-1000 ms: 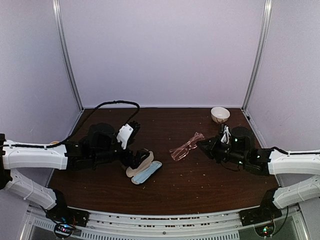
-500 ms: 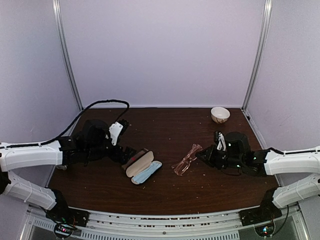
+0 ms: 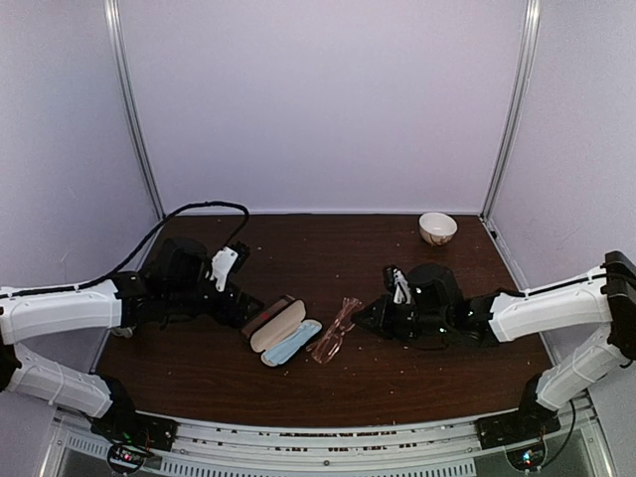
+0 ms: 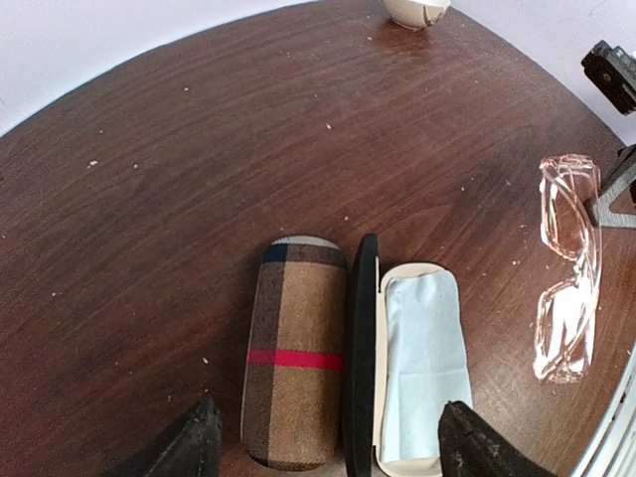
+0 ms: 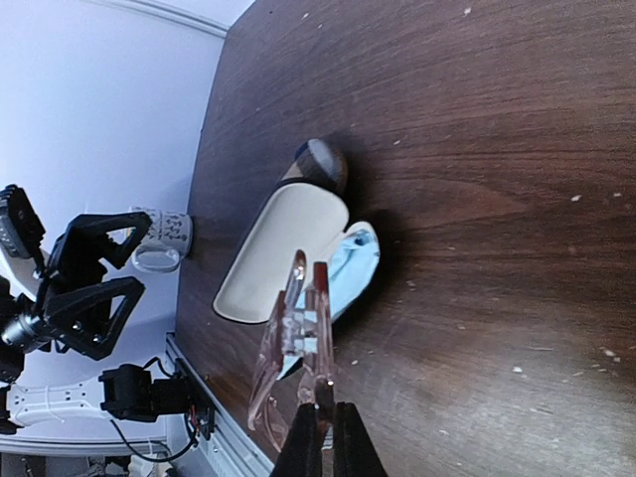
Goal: Organize the sunglasses
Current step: Place the sunglasses in the sunglasses case.
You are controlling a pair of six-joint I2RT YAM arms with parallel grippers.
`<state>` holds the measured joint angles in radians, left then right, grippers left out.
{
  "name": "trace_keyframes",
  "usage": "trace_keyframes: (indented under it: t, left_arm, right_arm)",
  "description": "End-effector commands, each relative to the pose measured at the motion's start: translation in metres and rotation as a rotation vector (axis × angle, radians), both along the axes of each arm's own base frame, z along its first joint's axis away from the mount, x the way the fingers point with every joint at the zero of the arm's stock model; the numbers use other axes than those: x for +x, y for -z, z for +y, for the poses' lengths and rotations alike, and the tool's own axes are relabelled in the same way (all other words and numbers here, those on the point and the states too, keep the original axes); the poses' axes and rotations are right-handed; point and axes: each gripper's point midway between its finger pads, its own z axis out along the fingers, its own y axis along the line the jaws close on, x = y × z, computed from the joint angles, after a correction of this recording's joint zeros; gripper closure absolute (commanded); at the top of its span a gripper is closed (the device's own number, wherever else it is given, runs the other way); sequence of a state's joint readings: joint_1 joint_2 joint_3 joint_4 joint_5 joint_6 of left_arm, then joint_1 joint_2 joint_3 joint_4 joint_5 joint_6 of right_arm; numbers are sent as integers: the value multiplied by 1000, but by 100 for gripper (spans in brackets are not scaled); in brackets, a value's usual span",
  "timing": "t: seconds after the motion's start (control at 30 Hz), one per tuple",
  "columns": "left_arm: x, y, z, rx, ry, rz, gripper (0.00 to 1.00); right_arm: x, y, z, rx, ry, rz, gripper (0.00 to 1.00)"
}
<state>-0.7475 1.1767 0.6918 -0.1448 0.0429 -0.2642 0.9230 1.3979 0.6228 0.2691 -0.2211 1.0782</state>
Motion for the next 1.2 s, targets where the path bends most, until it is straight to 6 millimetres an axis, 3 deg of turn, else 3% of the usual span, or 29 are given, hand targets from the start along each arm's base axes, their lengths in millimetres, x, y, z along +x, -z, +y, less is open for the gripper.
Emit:
trace_keyframes:
  t: [0.0,0.2,0.37,0.97,1.17]
  left_arm:
    - [-2,7,-4,-29,21,39,23]
    - [-6,13,-1,-33,19,46,28]
    - [-6,19,5,-17,-4,48,29]
    - [-8,24,14,-22,-16,26,34]
    - [-9,23,14,-24,-16,24,37]
  right_arm:
    - [-4,-33,40,150,-64,16,100]
    - [-3,-34,68,206,-51,106,100]
    - [3,-21,80,179,-14,146,100]
    - [22,-9,102,110,11,142,100]
    - [23,1,101,55,9,138,100]
